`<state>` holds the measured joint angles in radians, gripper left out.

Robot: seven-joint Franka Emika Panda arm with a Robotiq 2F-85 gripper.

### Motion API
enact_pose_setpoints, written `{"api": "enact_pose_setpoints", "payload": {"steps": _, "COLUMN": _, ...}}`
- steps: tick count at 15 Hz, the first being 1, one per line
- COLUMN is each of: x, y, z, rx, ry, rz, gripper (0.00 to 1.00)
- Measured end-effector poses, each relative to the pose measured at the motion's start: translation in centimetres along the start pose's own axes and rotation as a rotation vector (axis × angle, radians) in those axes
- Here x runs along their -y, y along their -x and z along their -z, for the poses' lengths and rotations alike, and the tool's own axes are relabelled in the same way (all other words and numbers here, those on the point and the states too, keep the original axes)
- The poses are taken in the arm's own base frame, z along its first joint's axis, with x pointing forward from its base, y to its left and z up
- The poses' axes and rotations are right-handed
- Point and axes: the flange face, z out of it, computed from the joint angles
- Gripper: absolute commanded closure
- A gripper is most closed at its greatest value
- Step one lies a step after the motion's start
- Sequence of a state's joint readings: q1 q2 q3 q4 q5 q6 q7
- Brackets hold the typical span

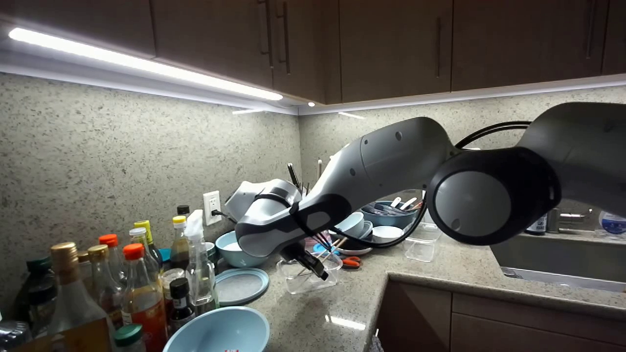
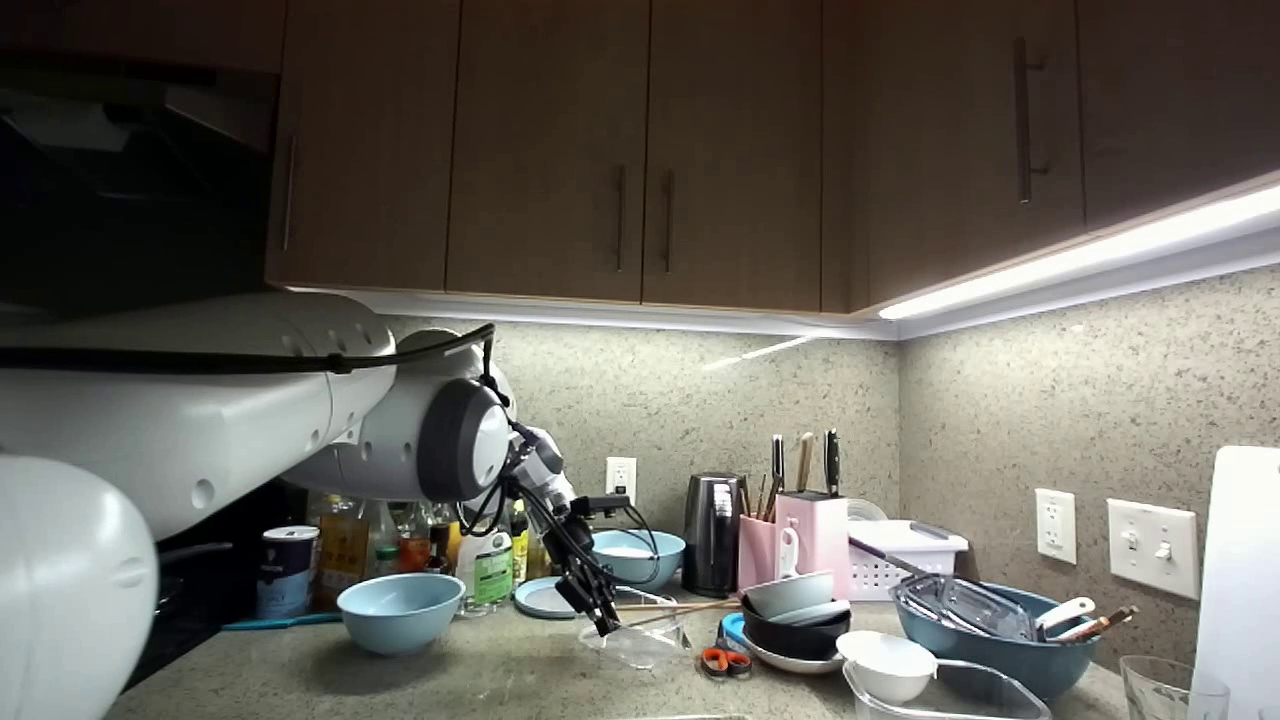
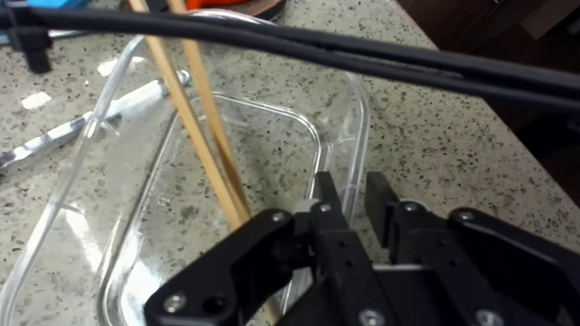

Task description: Pick up the bowl and move it to the left

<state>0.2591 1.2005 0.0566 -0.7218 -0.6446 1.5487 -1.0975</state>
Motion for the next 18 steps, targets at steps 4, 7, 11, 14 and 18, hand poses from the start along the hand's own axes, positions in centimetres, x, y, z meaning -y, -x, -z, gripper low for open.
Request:
{"api": "enact_pose_setpoints", "payload": {"steps": 4, "x": 0.0, "y": 0.9, "z": 0.4, "rx": 0.014, "ry": -0.022, "rz": -0.021, "gripper": 0.18}}
{"api": "enact_pose_setpoints", "payload": {"steps": 7, "x": 0.0, "y": 2.3, "z": 1.3, "rx": 0.04, "ry": -0.035, "rz": -0.056, "gripper": 0.01}}
{"api": "enact_pose_setpoints", "payload": {"steps": 11, "x": 0.7, "y": 4.1, "z": 4.0, "rx": 0.093, "ry": -0.045, "rz": -0.161, "gripper": 0.0}}
{"api": "enact_pose_setpoints", "payload": {"steps": 14, "x": 1.2, "y": 5.1, "z": 6.8, "rx": 0.106, "ry": -0.013, "rz": -0.264, "gripper": 0.0}}
{"api": "enact_pose_setpoints", "payload": {"steps": 18, "x": 1.5, "y": 5.7, "z": 8.9, "rx": 0.111, "ry": 0.025, "rz": -0.348, "gripper": 0.0}}
